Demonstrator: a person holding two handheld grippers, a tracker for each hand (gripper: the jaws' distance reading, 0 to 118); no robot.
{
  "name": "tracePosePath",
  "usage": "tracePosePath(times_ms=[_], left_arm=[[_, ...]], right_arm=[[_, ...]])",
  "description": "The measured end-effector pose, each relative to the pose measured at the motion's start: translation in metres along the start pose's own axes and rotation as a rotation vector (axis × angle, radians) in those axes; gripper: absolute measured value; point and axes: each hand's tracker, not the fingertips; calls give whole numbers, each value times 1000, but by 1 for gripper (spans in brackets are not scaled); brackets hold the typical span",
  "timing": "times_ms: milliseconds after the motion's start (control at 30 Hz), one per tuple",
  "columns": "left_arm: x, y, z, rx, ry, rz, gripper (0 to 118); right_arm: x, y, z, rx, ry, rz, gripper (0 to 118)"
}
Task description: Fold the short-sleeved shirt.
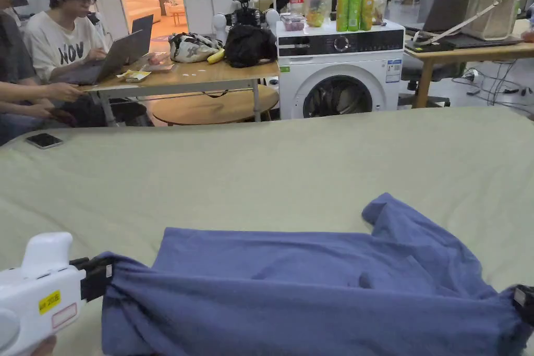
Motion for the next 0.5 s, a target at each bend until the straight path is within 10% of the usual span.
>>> tracePosePath(times_ms=[333, 400, 467, 500], left_arm=[[-3, 4, -101, -152, 48, 118, 3], [-6, 2, -106, -140, 46, 107, 42], [-1, 1, -92, -85, -34, 93, 81], [5, 3, -82, -72, -38, 78, 81]], right_arm=[[-10, 16, -71, -64, -88, 103, 13], [-9, 17, -64, -51, -90, 108, 61], [-7, 16, -53, -19, -79, 115, 73], [-9, 16, -47, -5, -72, 120, 73]])
